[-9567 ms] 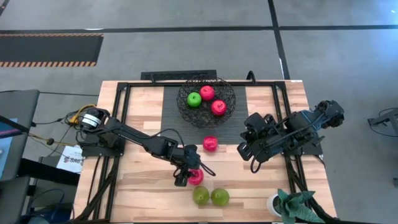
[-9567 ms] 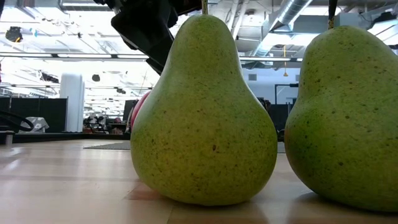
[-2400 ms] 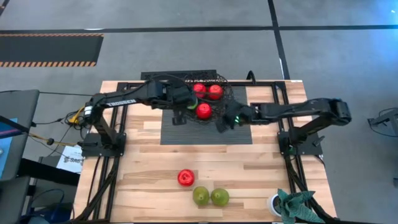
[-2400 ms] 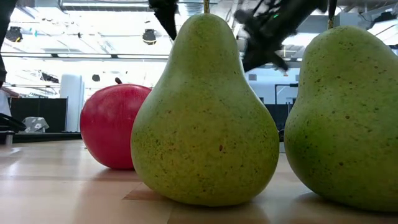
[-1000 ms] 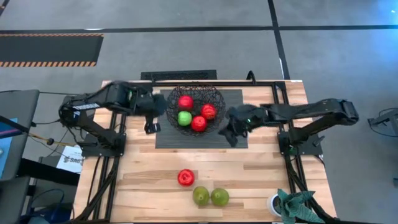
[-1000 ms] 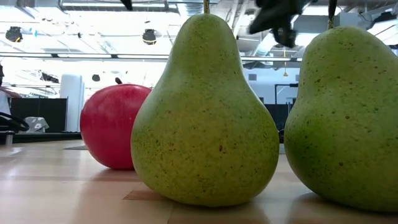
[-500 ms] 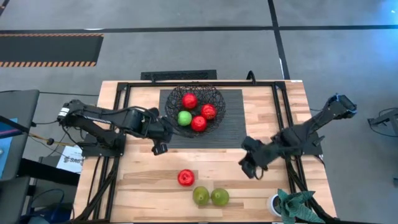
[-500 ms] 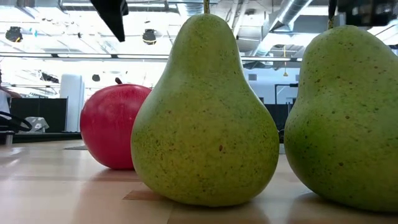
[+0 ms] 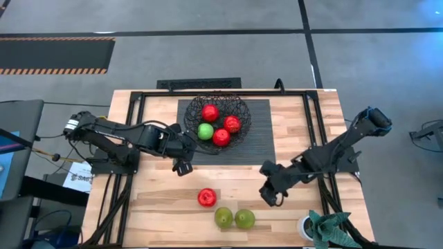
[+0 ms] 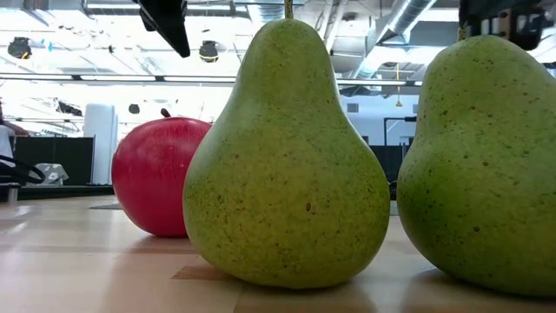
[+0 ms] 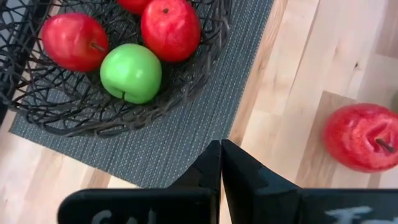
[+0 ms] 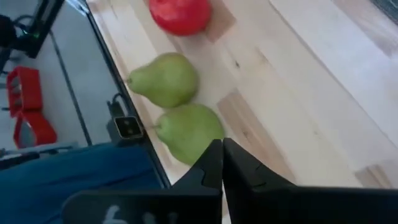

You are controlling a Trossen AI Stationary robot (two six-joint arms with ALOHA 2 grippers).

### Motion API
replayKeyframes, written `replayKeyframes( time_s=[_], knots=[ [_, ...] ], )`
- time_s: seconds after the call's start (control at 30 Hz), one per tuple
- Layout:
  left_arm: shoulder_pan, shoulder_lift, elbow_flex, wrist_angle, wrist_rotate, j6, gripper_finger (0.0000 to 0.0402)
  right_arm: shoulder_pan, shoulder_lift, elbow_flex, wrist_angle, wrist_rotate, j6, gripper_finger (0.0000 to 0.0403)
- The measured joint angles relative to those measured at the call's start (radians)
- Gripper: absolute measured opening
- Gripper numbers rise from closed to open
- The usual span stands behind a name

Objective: Build produce basket
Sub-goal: Put the green pear into the black basket

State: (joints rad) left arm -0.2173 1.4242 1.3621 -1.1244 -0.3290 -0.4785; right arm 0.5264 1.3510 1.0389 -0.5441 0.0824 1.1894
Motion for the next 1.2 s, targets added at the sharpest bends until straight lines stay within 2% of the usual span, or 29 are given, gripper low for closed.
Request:
replayKeyframes(
  time_s=[0.27, 0.53, 0.8, 0.93, 1.2],
  knots=[
    [0.0, 0.0, 0.0, 0.015, 0.0, 0.003, 0.0, -0.032, 0.06, 0.008, 0.185, -0.086, -0.064, 0.0066],
    [-0.001, 0.0, 0.0, 0.014, 0.018, 0.021, 0.0, 0.017, 0.205, 0.14, 0.245, -0.112, -0.048, 0.0084],
    [-0.022, 0.0, 0.0, 0.018, 0.034, 0.048, 0.0, 0.063, 0.371, 0.284, 0.155, -0.169, 0.015, 0.0085],
    [-0.033, 0.001, 0.0, 0.02, 0.03, 0.047, 0.0, 0.045, 0.434, 0.34, 0.079, -0.239, 0.017, 0.009],
    [-0.033, 0.001, 0.0, 0.023, 0.006, 0.025, 0.0, -0.026, 0.449, 0.4, -0.061, -0.347, -0.096, 0.0153]
  ],
)
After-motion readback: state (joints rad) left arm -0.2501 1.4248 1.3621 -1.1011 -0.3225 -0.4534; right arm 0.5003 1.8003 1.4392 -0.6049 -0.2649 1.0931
